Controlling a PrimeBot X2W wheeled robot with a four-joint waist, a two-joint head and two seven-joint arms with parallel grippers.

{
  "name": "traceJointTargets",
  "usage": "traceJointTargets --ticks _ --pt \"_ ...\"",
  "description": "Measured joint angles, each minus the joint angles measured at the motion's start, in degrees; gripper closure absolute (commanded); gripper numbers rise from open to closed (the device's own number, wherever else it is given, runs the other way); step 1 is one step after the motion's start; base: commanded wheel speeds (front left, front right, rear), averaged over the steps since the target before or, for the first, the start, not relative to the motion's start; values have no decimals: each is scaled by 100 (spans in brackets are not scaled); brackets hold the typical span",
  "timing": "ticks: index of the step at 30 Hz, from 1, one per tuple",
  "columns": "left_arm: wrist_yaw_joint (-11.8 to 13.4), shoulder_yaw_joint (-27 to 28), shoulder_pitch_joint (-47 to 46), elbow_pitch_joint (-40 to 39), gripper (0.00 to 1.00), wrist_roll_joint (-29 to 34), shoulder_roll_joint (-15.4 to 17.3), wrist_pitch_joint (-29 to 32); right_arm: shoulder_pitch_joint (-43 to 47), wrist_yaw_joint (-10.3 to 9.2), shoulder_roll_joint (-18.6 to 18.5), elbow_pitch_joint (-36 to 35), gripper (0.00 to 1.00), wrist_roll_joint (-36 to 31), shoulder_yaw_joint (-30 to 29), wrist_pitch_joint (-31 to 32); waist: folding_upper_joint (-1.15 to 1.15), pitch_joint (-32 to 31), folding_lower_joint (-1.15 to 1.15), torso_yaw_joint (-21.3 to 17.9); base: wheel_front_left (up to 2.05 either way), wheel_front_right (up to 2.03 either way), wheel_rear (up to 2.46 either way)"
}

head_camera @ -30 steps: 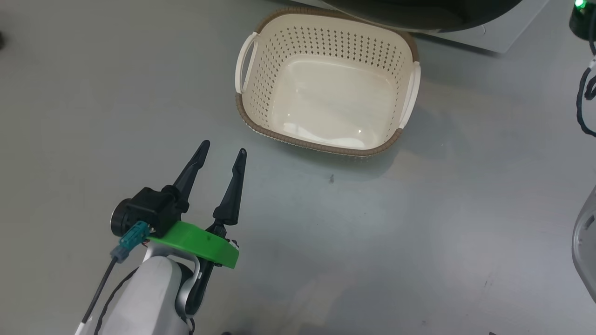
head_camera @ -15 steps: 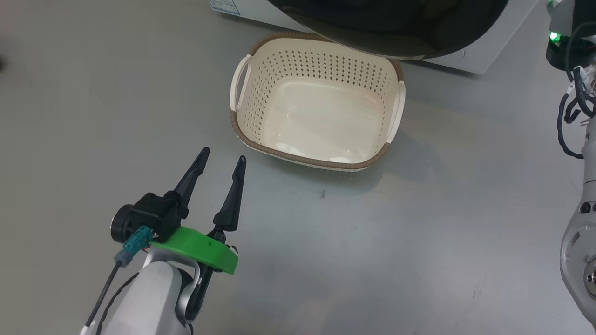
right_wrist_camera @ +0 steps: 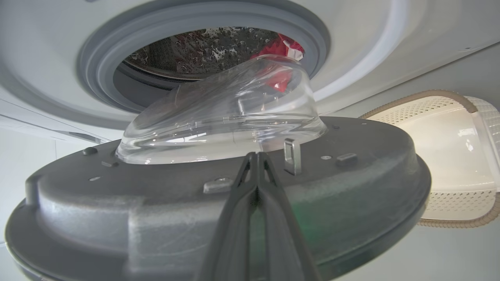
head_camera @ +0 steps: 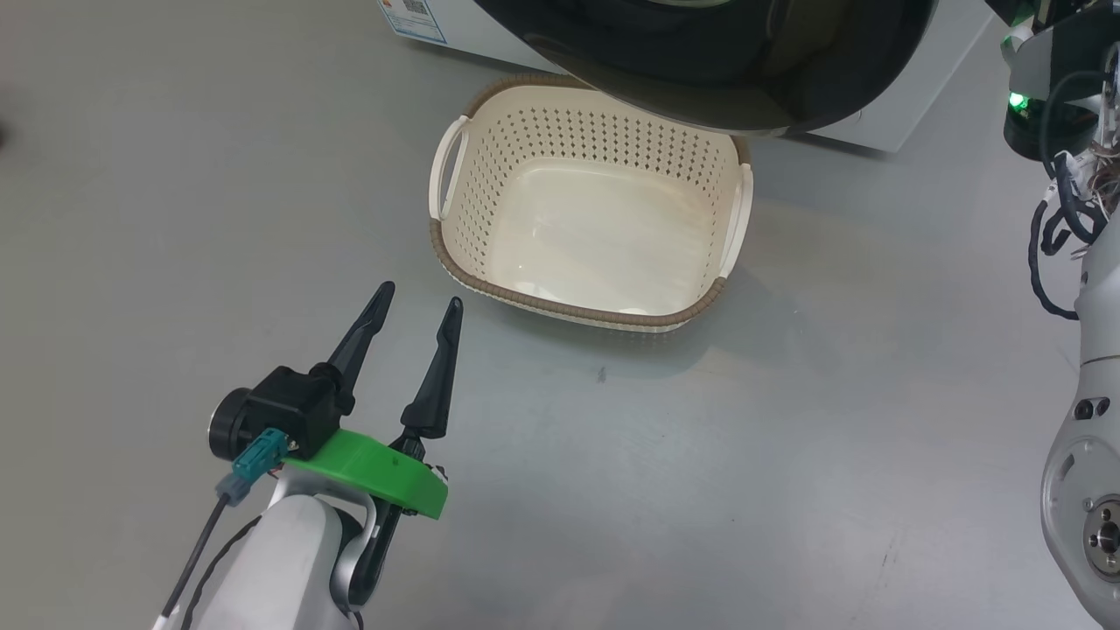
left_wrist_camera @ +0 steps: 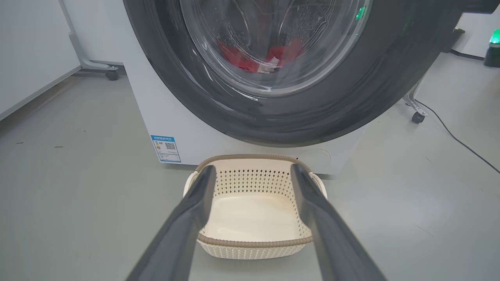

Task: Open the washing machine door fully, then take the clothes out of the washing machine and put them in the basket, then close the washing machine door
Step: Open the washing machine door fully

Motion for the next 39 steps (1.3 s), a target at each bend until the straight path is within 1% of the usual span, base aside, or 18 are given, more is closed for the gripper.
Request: traceJointTargets --ticks 4,5,6,8,10,12,15,16,17,18,20,22,24,33,36,39 --pt "0 2 7 1 0 1 0 0 8 11 15 -135 100 -1 -26 -87 0 -41 0 -2 0 0 0" --pt "0 2 9 5 0 1 0 0 24 69 8 -160 100 -11 -24 -131 0 -57 0 -2 0 0 0" --pt "0 3 13 10 0 1 0 0 72 153 -29 -200 100 -86 27 -183 0 -79 0 -2 0 0 0" --pt "0 24 31 16 0 14 1 0 227 412 -198 -285 100 -411 298 -214 0 -134 0 -3 0 0 0" --pt "0 43 44 35 0 51 2 0 384 624 -290 -347 100 -577 417 -315 0 -201 0 -8 0 0 0" --pt "1 76 62 40 0 77 2 0 520 859 -330 -426 100 -764 543 -455 0 -278 0 -20 0 0 0" --pt "19 127 93 46 0 87 3 0 655 1161 -328 -547 100 -894 612 -715 0 -403 0 -56 0 0 0" --pt "19 127 93 46 0 87 3 0 655 1161 -328 -547 100 -894 612 -715 0 -403 0 -56 0 0 0" --pt "25 145 142 64 0 131 3 0 771 1347 -349 -623 100 -1056 704 -888 0 -492 0 -92 0 0 0" --pt "29 160 176 77 0 142 3 0 845 1381 -370 -658 100 -1162 770 -973 0 -540 0 -113 0 0 0" --pt "46 176 209 89 0 155 3 0 931 1389 -396 -693 100 -1272 851 -1055 0 -586 0 -137 0 0 0" --pt "48 254 307 102 0 180 7 0 1229 1422 -508 -824 100 -1626 1090 -1305 0 -731 0 -220 0 0 0" --pt "48 288 333 80 0 179 7 0 1323 1422 -526 -878 100 -1692 1138 -1401 0 -780 0 -252 0 0 0" --pt "48 521 592 27 0 164 12 0 2283 1422 -578 -1464 100 -2308 1664 -2369 0 -1221 0 -564 0 0 0" --pt "48 598 679 16 0 172 15 0 2698 1422 -615 -1793 100 -2517 1969 -2725 0 -1364 0 -671 0 0 0" --pt "48 654 760 -3 0 178 21 0 3056 1422 -750 -2127 100 -2818 2340 -3084 0 -1486 0 -780 0 0 0"
